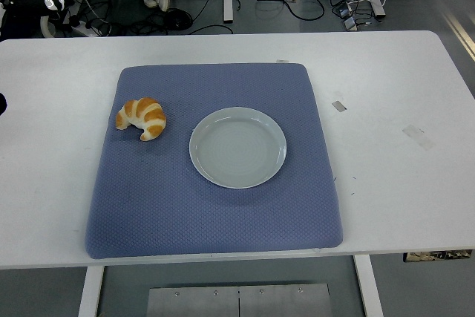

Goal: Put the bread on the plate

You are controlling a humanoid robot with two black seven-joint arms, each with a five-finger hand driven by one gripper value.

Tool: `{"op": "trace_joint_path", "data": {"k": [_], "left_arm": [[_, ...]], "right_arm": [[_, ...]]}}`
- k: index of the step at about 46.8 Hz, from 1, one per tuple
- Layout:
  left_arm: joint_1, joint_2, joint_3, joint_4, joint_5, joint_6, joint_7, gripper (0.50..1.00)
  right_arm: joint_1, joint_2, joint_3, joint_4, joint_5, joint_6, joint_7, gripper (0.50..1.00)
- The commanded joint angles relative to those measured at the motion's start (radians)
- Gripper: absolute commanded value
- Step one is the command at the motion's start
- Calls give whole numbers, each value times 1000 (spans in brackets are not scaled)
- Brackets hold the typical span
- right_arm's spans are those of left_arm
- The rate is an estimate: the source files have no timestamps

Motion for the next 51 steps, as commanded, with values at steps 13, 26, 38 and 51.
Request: {"op": "trace_joint_path", "data": {"k": [13,26,38,51], "left_arm": [[-5,20,13,-58,9,0,45,986],[-48,66,82,-177,97,8,138,978],[-48,60,81,-237,255,14,231,980],[-34,87,76,-423,500,14,358,981]], "right_arm": [[0,0,0,0,0,0,0,1000],[0,0,0,0,0,0,0,1000],[0,0,0,0,0,0,0,1000],[0,0,0,0,0,0,0,1000]]}}
